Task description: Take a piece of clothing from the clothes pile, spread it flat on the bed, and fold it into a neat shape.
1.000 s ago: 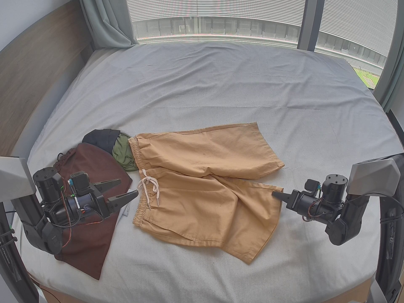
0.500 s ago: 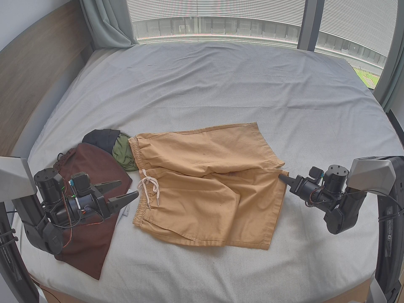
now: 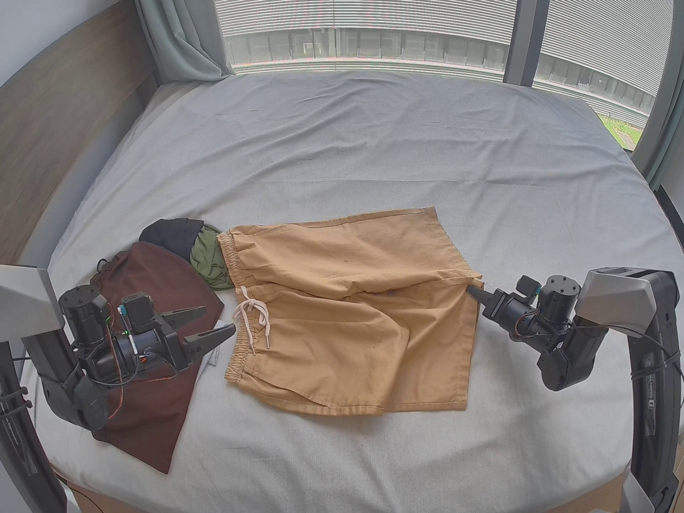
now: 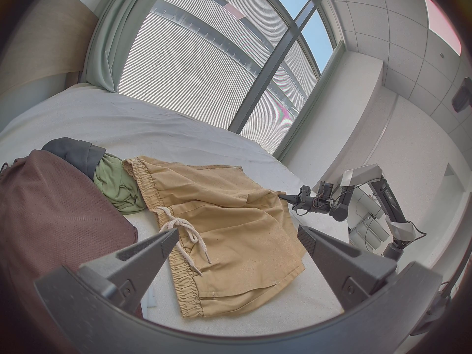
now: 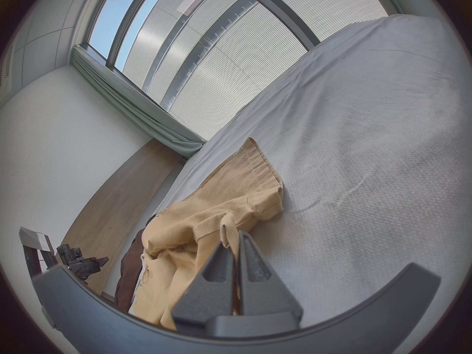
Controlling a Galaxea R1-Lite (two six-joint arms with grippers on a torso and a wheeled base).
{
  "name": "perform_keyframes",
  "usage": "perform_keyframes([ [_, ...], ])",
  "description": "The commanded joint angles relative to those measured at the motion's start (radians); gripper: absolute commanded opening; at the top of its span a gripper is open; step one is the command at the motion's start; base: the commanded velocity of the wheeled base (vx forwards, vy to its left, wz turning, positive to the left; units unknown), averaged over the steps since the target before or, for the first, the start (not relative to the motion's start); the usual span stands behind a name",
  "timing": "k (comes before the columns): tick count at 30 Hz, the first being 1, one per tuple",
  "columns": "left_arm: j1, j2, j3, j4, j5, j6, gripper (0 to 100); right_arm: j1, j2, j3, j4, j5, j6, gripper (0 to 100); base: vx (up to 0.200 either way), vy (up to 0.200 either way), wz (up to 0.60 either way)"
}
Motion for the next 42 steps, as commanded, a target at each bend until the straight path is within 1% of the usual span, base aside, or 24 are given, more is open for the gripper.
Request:
perform_keyframes([
  [1, 0.0, 0.002, -0.004, -0.001, 0.0, -0.001, 100, 0.012, 0.028, -0.03, -0.001, -0.011, 0.001, 0, 0.0, 0.0, 0.0],
  [12, 0.0, 0.01, -0.007, -0.001, 0.0, 0.0, 100, 0.015, 0.028, -0.032, -0.003, -0.015, -0.001, 0, 0.0, 0.0, 0.0],
  [13, 0.0, 0.01, -0.009, -0.001, 0.0, 0.0, 100, 0.015, 0.027, -0.035, -0.003, -0.017, -0.001, 100, 0.0, 0.0, 0.0],
  [17, -0.001, 0.013, -0.009, -0.001, 0.0, 0.002, 100, 0.015, 0.011, -0.01, -0.004, -0.019, -0.008, 100, 0.0, 0.0, 0.0],
  [20, 0.002, 0.013, -0.01, -0.001, 0.0, 0.002, 100, 0.004, -0.054, 0.077, -0.003, -0.005, -0.05, 100, 0.0, 0.0, 0.0],
  [21, 0.002, 0.013, -0.01, -0.001, 0.0, 0.002, 100, 0.001, -0.074, 0.111, -0.001, 0.008, -0.07, 100, 0.0, 0.0, 0.0],
  [24, 0.003, 0.011, -0.01, -0.002, 0.0, 0.002, 100, -0.016, -0.113, 0.186, -0.003, 0.078, -0.145, 100, 0.0, 0.0, 0.0],
  [25, 0.003, 0.011, -0.01, -0.002, 0.0, 0.002, 100, -0.02, -0.122, 0.202, -0.001, 0.092, -0.159, 100, 0.0, 0.0, 0.0],
  [26, 0.003, 0.011, -0.01, -0.001, 0.0, 0.002, 100, -0.026, -0.14, 0.237, -0.001, 0.129, -0.183, 100, 0.0, 0.0, 0.0],
  [27, 0.002, 0.011, -0.01, -0.002, 0.0, 0.002, 100, -0.029, -0.148, 0.26, -0.001, 0.147, -0.189, 100, 0.0, 0.0, 0.0],
  [28, 0.002, 0.011, -0.01, -0.002, 0.0, 0.002, 100, -0.029, -0.148, 0.26, -0.001, 0.147, -0.189, 100, 0.0, 0.0, 0.0],
  [29, 0.003, 0.011, -0.01, -0.002, 0.0, 0.002, 100, -0.029, -0.17, 0.314, 0.0, 0.176, -0.2, 100, 0.0, 0.0, 0.0],
  [33, 0.003, 0.011, -0.01, -0.002, 0.0, 0.002, 100, -0.029, -0.188, 0.372, 0.0, 0.207, -0.225, 100, 0.0, 0.0, 0.0],
  [34, 0.003, 0.011, -0.01, -0.002, 0.0, 0.002, 100, -0.031, -0.189, 0.396, 0.0, 0.225, -0.246, 100, 0.0, 0.0, 0.0],
  [37, 0.002, 0.011, -0.009, -0.002, 0.0, 0.003, 100, -0.028, -0.188, 0.436, 0.0, 0.245, -0.278, 100, 0.0, 0.0, 0.0],
  [42, 0.002, 0.011, -0.009, -0.002, 0.0, 0.005, 100, -0.019, -0.185, 0.478, 0.002, 0.251, -0.304, 100, 0.0, 0.0, 0.0],
])
